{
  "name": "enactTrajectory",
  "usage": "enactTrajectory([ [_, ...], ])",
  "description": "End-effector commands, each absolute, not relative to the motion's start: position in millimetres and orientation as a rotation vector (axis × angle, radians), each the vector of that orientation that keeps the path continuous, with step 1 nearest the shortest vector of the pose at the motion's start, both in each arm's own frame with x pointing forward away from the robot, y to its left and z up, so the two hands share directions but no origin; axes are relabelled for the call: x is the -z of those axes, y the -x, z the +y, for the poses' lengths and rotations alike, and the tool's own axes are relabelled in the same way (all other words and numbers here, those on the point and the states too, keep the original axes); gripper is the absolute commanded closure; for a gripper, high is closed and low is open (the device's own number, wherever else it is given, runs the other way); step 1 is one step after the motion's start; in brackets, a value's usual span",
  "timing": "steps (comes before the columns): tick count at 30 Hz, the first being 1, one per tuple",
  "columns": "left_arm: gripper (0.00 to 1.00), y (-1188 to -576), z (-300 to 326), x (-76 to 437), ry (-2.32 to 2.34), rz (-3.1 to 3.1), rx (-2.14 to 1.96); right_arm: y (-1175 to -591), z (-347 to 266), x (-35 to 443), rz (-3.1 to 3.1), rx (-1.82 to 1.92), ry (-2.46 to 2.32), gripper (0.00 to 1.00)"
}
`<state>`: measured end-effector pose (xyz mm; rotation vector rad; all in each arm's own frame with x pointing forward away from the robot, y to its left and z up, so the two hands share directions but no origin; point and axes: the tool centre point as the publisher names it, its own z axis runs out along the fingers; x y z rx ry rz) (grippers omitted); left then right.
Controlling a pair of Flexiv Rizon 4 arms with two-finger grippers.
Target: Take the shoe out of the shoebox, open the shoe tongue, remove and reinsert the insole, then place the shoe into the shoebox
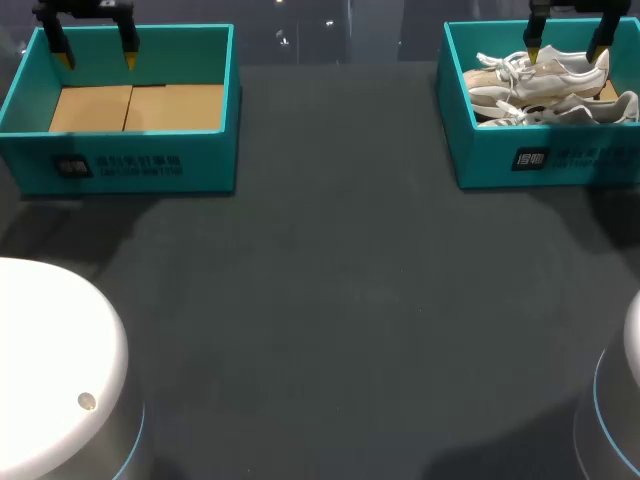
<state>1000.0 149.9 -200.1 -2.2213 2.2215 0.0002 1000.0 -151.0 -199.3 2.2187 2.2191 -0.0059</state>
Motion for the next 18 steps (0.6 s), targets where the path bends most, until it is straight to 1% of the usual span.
enactTrajectory([
  [1, 0.0, -1000.0, 149.9, 200.1, 2.221, 2.222, 0.0, -1000.0, -151.0, 199.3, 2.219, 0.006, -2.219, 0.0],
  [18, 0.0, -1000.0, 149.9, 200.1, 2.221, 2.222, 0.0, -999.3, -152.3, 198.5, 2.203, 0.029, -2.194, 0.0],
])
